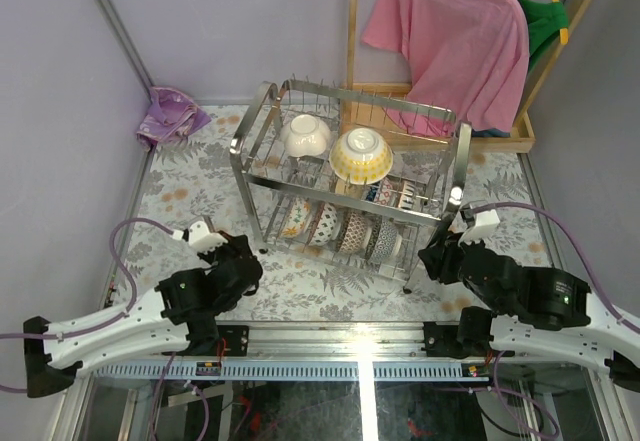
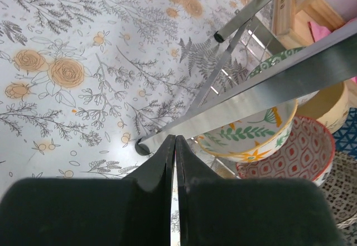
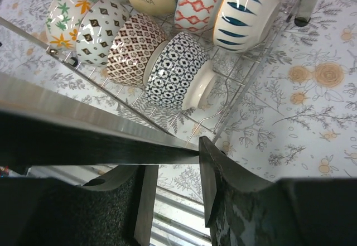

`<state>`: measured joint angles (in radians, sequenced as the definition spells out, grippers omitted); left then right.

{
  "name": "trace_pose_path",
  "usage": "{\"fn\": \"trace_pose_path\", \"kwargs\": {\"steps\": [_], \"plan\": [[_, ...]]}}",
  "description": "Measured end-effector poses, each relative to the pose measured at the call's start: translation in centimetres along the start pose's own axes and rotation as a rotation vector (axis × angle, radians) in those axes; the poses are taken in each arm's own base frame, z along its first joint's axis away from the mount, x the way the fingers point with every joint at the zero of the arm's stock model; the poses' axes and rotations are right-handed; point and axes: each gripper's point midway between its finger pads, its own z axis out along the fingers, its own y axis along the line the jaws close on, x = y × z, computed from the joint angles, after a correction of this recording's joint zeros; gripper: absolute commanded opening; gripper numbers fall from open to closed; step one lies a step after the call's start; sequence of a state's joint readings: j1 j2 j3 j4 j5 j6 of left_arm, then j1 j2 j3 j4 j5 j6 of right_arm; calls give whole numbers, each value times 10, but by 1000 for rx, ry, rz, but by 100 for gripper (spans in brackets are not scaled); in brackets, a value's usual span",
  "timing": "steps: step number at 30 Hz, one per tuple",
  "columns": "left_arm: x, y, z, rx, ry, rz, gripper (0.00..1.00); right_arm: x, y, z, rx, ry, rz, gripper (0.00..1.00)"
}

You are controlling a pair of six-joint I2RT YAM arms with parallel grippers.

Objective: Load the bowls into the dish rack
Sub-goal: Move the dish rack to the center of the board.

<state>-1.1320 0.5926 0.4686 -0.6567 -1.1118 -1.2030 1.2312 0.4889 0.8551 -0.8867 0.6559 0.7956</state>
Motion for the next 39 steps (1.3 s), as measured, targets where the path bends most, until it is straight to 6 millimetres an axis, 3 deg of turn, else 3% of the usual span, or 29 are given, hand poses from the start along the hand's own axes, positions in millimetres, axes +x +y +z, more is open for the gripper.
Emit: {"fn": "trace_pose_path", "kwargs": {"steps": [6, 14, 21, 29, 39], "plan": [[17, 5, 1, -11, 34, 34, 0, -5, -1, 9, 68, -17, -24, 35], [21, 1, 1, -16, 44, 63, 0, -18, 12, 42, 142, -35, 18, 33], [16, -3, 0, -12, 36, 60, 1, -41, -16, 67, 234, -90, 29, 33], [8, 0, -1, -20, 17, 81, 27, -57, -45, 78, 307, -99, -5, 34], [3, -9, 0, -16, -1, 153, 28, -71, -66, 89, 330, -104, 2, 37]]}}
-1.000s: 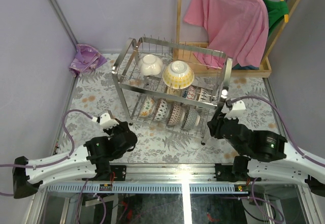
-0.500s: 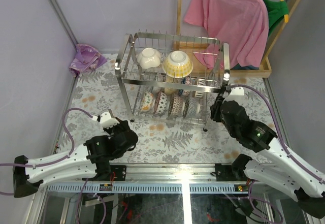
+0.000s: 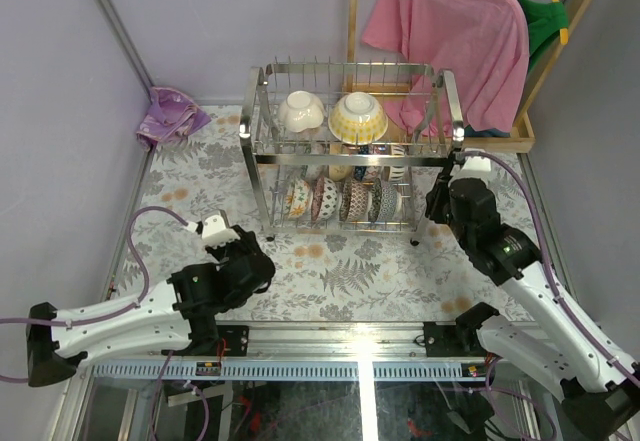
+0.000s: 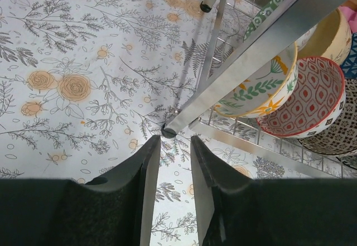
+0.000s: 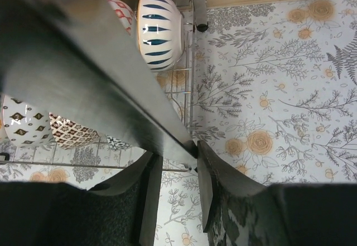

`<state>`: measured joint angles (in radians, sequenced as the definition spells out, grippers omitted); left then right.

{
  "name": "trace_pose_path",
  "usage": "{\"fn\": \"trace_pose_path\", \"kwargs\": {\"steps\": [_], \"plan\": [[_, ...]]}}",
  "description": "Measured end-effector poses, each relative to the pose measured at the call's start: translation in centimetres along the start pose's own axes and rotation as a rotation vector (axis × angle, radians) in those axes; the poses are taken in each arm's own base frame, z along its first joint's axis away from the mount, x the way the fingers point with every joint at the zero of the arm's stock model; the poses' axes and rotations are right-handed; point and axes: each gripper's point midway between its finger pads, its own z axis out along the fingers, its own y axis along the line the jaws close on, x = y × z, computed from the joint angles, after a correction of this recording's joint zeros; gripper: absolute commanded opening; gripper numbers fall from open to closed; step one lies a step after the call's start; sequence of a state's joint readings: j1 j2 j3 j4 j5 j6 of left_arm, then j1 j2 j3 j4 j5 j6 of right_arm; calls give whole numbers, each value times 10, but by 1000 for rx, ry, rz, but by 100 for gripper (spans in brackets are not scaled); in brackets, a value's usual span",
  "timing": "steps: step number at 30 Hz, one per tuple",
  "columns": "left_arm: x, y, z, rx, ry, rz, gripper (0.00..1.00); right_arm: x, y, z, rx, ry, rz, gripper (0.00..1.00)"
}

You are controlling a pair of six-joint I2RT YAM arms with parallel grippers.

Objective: Load the bowls into the dish rack
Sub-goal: Move the dish rack to the center of the board.

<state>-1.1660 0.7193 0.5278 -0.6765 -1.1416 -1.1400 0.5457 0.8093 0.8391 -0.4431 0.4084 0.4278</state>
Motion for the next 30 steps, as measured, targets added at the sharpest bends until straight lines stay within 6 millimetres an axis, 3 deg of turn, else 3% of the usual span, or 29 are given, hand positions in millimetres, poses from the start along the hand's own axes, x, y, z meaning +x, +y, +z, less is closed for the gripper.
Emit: {"fn": "trace_pose_path", "kwargs": {"steps": [2, 6, 8, 11, 14, 16, 17, 24, 30], "plan": [[-1, -1, 0, 5, -3, 3, 29, -1, -1, 3, 2, 0, -2, 41], [-4, -3, 0, 13, -8, 16, 32, 1, -2, 5, -7, 9, 3, 60], [-5, -3, -1, 16, -8, 20, 37, 4, -1, 2, -24, 16, 8, 67], [-13, -7, -5, 34, -5, -1, 44, 10, -4, -13, -55, 18, 21, 71], [-22, -9, -9, 56, -8, -31, 64, 12, -9, -33, -79, -2, 48, 77], [-26, -8, -11, 66, -11, -40, 96, 10, -12, -45, -95, -20, 70, 82], [-27, -7, -12, 70, -14, -44, 100, 10, -14, -50, -97, -26, 83, 84], [-29, -4, -11, 69, -11, -21, 100, 16, -33, -64, -12, -14, 152, 95], [-33, 10, 14, -41, 11, -15, 100, 16, -55, -64, 109, -42, 205, 100]]}}
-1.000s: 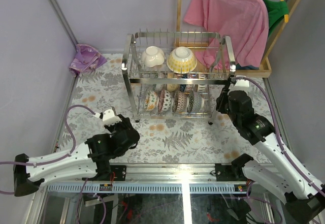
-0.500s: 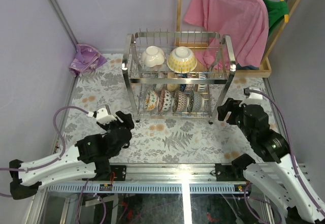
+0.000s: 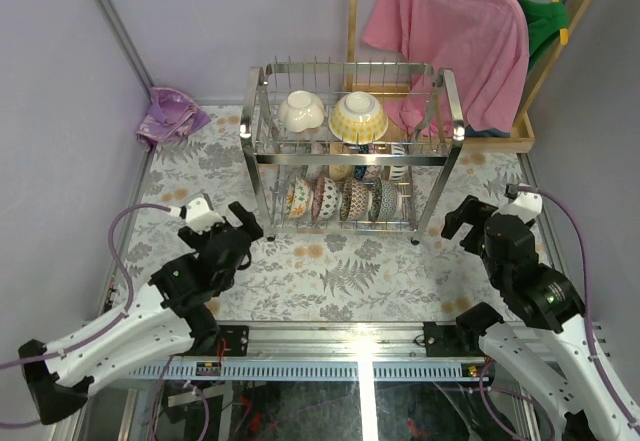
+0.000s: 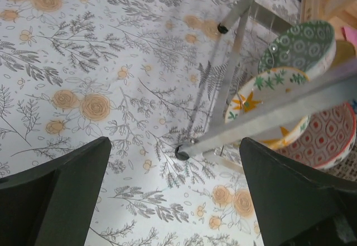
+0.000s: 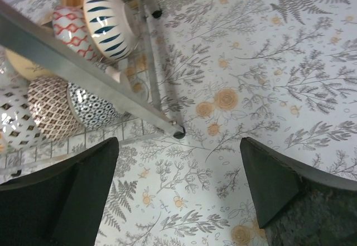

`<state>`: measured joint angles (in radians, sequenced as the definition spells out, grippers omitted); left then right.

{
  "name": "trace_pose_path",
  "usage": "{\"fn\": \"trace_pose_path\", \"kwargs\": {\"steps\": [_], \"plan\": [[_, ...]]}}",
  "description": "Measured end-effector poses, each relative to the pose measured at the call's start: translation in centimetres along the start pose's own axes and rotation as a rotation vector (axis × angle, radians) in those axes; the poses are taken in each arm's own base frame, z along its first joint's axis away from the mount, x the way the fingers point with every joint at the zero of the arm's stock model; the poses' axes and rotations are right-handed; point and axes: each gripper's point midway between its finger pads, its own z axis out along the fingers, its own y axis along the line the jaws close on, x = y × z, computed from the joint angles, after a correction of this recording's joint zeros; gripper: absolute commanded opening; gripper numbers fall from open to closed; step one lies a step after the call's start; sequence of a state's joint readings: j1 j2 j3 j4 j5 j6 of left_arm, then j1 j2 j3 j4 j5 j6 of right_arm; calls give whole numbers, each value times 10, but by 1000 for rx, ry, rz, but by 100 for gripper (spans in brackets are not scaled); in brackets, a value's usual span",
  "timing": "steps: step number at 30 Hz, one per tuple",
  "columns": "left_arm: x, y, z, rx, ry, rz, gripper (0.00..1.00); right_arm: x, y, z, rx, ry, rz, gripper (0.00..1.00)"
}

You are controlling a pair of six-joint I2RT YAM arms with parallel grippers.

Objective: Load the bowls into the dish rack
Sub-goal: Move the dish rack to the center of the board.

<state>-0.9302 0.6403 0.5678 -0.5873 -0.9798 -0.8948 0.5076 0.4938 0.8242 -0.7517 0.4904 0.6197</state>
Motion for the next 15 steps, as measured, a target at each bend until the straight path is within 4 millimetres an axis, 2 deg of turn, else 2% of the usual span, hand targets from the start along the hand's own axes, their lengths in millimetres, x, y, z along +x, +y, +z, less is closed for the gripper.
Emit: {"fn": "trace_pose_path", "kwargs": {"steps": [5, 8, 12, 15], "plan": [[-24, 11, 11, -25, -33, -87, 100, -7, -12, 6, 90, -42, 14, 99], [-39, 17, 27, -69, -54, -115, 100, -11, -16, 18, 159, -62, 2, 99], [-42, 31, 55, -126, -26, -141, 100, -10, -22, 40, 244, -69, -22, 99], [-39, 45, 77, -179, 3, -141, 100, -13, -34, 60, 329, -66, -34, 99]]}}
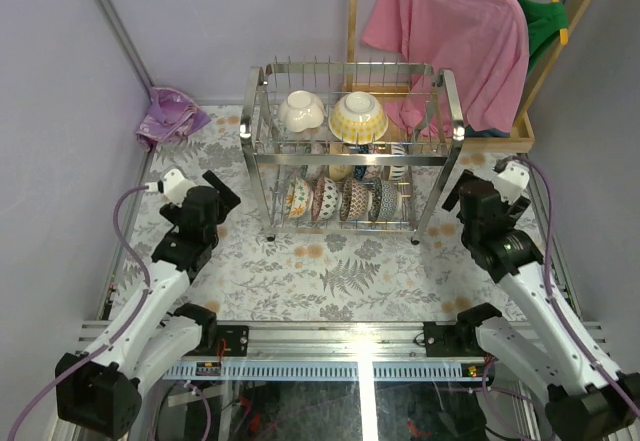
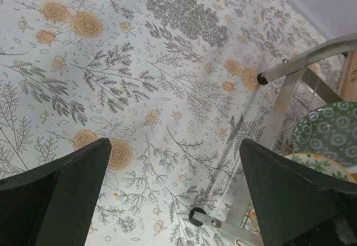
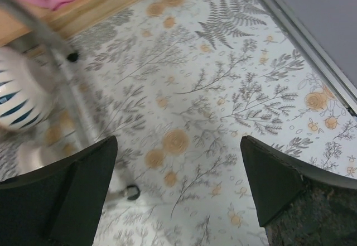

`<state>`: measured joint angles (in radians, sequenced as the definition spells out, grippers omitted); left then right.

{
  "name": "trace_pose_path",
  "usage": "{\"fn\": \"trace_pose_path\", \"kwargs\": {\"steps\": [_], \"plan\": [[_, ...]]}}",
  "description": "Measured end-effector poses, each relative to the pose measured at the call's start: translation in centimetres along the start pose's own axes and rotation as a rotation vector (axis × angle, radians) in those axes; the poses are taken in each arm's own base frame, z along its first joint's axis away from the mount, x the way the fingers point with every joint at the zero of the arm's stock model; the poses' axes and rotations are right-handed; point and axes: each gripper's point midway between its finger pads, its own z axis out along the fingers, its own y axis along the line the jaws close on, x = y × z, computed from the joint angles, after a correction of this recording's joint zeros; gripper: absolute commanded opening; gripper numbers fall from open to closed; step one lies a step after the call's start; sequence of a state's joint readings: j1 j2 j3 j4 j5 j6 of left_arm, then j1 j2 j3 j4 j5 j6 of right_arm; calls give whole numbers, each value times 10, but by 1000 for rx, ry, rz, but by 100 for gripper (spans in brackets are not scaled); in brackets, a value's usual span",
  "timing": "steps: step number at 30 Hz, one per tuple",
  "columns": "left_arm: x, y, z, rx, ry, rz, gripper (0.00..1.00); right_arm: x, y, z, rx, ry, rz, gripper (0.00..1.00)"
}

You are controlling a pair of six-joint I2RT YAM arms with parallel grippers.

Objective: Load the bowls into the dish rack
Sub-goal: Move the dish rack to the center of the board, then reset both arms

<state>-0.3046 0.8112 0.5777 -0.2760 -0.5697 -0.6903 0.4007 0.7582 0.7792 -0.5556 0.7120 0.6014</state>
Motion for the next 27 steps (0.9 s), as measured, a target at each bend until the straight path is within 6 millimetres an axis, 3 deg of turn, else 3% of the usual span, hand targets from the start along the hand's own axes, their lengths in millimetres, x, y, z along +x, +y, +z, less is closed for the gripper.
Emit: {"fn": "trace_pose_path", "kwargs": {"steps": [3, 8, 18, 27], "plan": [[1, 0, 8, 0, 1, 32, 100, 6, -11, 30, 60, -8, -2, 99], [1, 0, 16, 54, -74, 80, 100, 42, -43, 65, 121, -4, -23, 99], [38, 28, 51, 17, -62, 261, 100, 92, -79, 102, 201, -12, -112, 99], [30, 18, 51, 74, -105, 313, 100, 60, -76, 89, 164, -123, -125, 99]]}}
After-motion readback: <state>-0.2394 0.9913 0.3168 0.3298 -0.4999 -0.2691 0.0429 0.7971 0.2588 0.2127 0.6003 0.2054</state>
